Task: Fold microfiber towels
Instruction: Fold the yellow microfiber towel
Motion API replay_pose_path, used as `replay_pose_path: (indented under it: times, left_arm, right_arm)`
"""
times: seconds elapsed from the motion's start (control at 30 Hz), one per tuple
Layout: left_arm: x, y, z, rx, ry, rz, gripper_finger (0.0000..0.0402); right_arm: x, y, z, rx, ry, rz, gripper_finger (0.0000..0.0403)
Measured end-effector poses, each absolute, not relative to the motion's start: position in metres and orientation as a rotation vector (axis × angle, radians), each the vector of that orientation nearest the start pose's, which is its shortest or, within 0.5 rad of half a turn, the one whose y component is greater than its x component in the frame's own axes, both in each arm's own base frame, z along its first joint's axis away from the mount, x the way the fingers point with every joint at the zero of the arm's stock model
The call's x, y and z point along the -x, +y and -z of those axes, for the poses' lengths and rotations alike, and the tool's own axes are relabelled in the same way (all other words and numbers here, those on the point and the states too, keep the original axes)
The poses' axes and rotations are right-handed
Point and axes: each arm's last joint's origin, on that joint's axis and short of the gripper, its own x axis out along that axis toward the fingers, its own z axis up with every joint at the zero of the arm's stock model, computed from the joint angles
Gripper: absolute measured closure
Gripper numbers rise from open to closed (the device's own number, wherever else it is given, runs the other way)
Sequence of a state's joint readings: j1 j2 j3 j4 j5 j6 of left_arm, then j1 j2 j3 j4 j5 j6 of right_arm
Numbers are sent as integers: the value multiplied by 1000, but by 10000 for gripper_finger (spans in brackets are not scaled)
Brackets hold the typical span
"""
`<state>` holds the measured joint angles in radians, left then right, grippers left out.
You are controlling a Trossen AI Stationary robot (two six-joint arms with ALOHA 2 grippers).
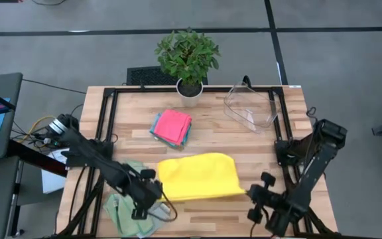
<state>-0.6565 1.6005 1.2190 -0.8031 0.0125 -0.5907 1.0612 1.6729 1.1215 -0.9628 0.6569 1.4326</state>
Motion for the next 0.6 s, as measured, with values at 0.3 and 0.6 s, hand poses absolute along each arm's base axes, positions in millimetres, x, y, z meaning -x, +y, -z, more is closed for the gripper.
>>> replay_pose_path:
  times: [0.3,0.6]
  left_arm:
    - [-260,-216,-209,218,1327,246,400]
    - [-263,-192,-223,142,1259,114,400]
  right_arm:
    - [-166,253,-183,-189,991,366,390]
    - [-186,200,-197,-86,1066,429,390]
